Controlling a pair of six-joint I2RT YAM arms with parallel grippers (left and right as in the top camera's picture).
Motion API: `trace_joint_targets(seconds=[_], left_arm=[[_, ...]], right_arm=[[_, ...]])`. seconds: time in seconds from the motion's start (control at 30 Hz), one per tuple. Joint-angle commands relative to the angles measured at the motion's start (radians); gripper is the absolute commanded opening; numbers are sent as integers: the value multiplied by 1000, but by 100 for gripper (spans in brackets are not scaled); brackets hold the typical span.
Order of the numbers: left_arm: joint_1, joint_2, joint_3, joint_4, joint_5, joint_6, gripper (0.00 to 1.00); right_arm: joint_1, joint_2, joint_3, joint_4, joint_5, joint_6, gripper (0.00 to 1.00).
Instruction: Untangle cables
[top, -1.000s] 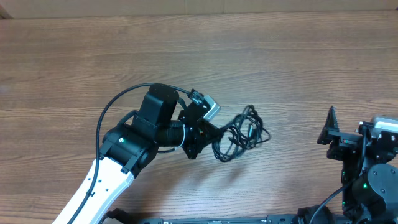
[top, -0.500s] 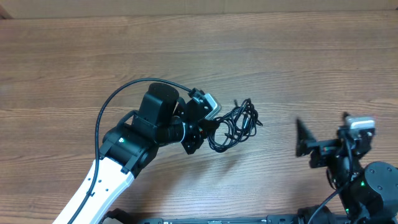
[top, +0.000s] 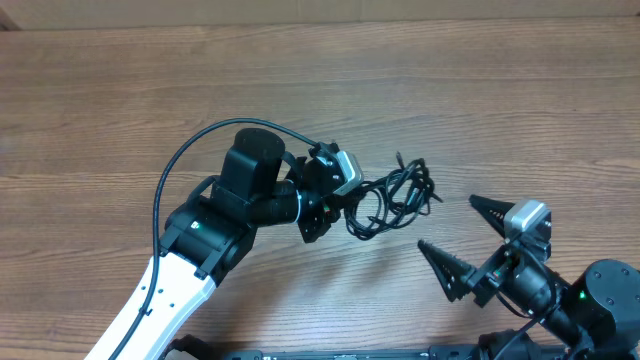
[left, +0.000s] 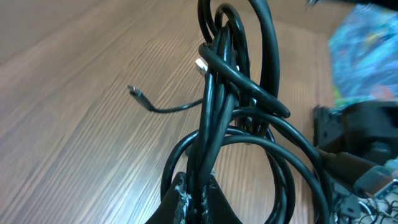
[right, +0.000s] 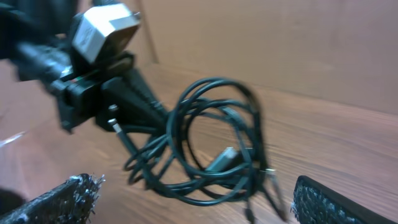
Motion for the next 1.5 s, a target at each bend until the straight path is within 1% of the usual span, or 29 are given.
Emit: trace_joint_targets(seconds=[0.0,0.13,0.2,0.37,0.5,0.63,0.7,0.8,0.9,0.93,1.0,1.03,1.1,1.13,1.23,1.33,1.4,1.47], left_arm=[[4,-22,5,38,144,5,4],[5,-22,5,74,207,-43,4],[4,-22,5,84,242,-46,4],[4,-22,5,87,254,-72,4],[-5,-21,5,87,255,-71,4],[-25,-21,5,94,286,-66,4],[-34,-21,5,93,299,-38,4],[-45,-21,5,90,321,22,4],[-56,-21,5,85,332,83,4],[-56,-21,5,85,331,87,4],[-56,-21,5,87,330,98,4],[-56,-21,5,92,331,98,4],[-56,-21,5,104,331,97,4],[-56,-21,5,110,331,97,4],[-56,-21,5,137,332,89,4],[-57,-21,5,174,332,47,4],[-57,-21,5,193,332,19,4],[-57,-21,5,197,336,14,4]], right_arm=[[-3,2,24,16,-129,-7,100],[-3,2,24,55,-214,-6,100],[-3,2,24,61,-237,-6,100],[-3,2,24,47,-254,-8,100],[-3,2,23,40,-344,-115,100],[-3,2,23,15,-355,-200,100],[-3,2,19,11,-351,-229,98],[-3,2,18,10,-335,-252,89],[-3,2,18,8,-286,-253,86],[-3,2,18,6,-283,-259,86],[-3,2,18,4,-284,-267,82],[-3,2,18,3,-285,-267,79],[-3,2,18,-2,-285,-267,65],[-3,2,18,-5,-285,-267,61],[-3,2,18,-11,-285,-268,60],[-3,2,18,-19,-284,-271,60],[-3,2,18,-19,-284,-273,57],[-3,2,18,-23,-284,-300,49]])
